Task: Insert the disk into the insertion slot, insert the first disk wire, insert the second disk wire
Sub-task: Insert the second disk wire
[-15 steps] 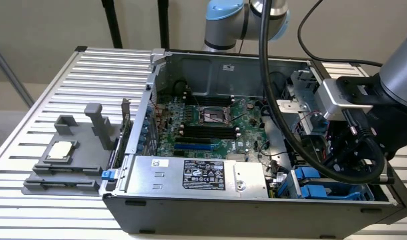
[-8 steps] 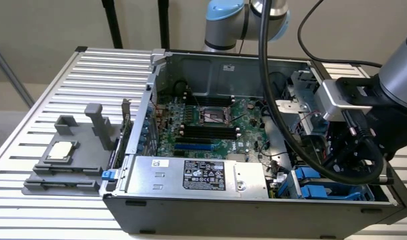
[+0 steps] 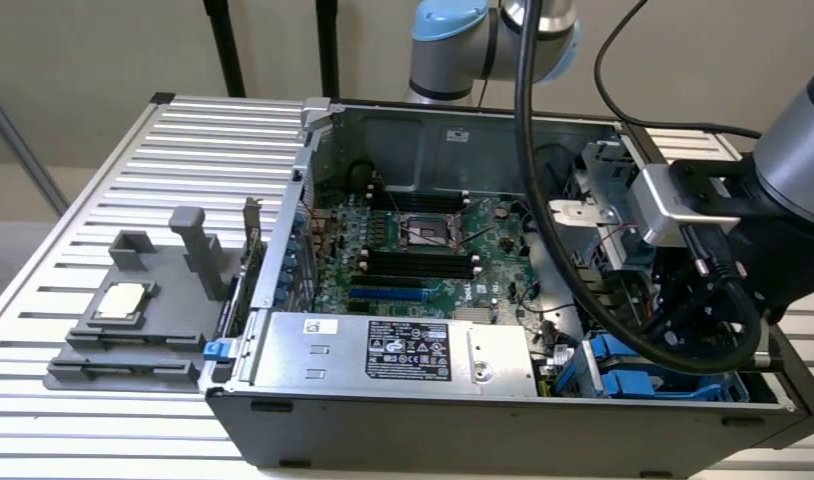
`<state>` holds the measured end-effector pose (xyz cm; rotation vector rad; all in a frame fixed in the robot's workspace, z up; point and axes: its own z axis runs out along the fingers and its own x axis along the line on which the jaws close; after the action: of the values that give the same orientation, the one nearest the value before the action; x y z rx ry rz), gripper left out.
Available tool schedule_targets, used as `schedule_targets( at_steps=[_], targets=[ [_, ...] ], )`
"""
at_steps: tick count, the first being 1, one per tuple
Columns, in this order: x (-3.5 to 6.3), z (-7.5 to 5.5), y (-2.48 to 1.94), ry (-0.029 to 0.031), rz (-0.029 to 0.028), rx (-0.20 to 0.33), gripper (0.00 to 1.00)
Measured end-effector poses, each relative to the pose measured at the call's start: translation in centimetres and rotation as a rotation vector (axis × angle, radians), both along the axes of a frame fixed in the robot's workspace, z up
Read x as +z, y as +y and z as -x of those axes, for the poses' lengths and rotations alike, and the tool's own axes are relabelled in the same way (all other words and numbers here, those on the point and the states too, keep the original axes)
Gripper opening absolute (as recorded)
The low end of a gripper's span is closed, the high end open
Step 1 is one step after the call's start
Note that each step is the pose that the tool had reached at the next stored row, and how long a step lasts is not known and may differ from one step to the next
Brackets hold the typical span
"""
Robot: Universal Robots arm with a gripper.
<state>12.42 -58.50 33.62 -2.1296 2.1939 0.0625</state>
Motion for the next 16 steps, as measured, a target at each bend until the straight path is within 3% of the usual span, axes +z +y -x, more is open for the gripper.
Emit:
schedule_targets(
  at_steps=[3,4,5,8,13,16],
  targets=[
    [0.15,0.0,0.0,-0.0001,-0.0015,0.0,0.18],
    [0.43,0.0,0.0,-0.0001,-0.0013,0.0,0.18],
    [0.78,0.0,0.0,0.0,-0.0006,0.0,0.25],
    [1.45,0.2,0.0,0.0,-0.0004,0.0,0.25],
    [1.59,2.0,-0.01,-0.0017,-0.0007,0.0,0.25],
    [1.59,2.0,-0.01,-0.0019,-0.0017,0.0,0.25]
  ],
)
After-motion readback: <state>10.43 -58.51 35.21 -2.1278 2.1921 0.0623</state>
